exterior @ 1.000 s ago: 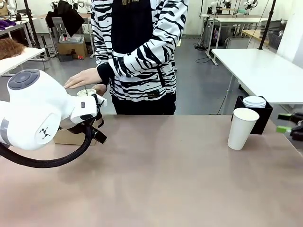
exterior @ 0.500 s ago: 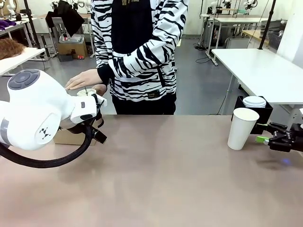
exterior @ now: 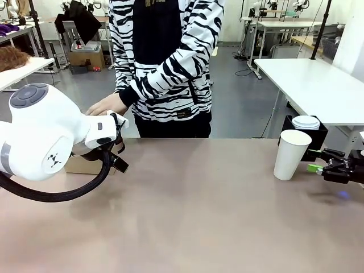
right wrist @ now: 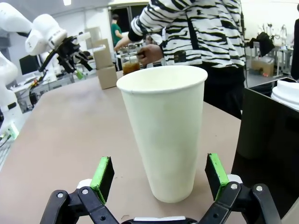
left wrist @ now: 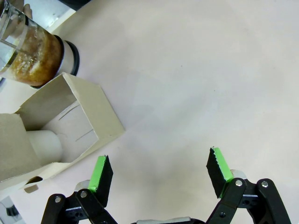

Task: Pour a drink into a cup and package it in a carrier.
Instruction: Pick up the 600 ml Paper Cup and place it in the middle top area of the table.

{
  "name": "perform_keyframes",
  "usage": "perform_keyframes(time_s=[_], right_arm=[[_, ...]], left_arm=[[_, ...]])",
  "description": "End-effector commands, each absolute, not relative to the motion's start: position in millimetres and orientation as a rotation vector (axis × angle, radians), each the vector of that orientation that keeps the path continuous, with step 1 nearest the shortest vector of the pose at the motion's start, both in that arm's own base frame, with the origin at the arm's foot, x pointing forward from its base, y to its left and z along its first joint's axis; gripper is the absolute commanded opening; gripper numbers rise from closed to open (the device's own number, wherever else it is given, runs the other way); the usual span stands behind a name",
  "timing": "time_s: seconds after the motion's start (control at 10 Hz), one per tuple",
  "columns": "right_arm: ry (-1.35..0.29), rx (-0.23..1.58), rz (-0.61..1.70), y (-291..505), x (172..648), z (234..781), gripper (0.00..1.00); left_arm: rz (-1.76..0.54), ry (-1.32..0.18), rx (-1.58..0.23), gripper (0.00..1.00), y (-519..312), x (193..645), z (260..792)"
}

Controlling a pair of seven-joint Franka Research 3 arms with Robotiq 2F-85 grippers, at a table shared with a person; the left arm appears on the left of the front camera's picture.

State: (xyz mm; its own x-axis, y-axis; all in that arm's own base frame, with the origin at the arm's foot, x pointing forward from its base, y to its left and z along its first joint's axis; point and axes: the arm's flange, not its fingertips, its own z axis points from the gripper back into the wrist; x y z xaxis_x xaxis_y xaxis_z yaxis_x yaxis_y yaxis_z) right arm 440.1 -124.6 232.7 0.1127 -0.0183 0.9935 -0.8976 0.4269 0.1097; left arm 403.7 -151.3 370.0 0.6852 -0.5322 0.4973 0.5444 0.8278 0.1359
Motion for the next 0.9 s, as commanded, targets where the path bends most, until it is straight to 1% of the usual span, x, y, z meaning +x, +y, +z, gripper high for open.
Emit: perform_keyframes(time_s=[0.0,0.3,0.8], right_arm=[[-1.324,0.922,0.749,-114,456,232,1.0],[-1.345,0.911,0.736,-101,466,231,1.0],[-1.294,0.959,0.763,-74,483,233,1.0]], left_arm=[[-0.604,-0.55,-0.025,1.0,-152,403,370],[-0.604,-0.55,-0.025,1.0,-152,403,370],[-0.604,-0.55,-0.025,1.0,-152,403,370]])
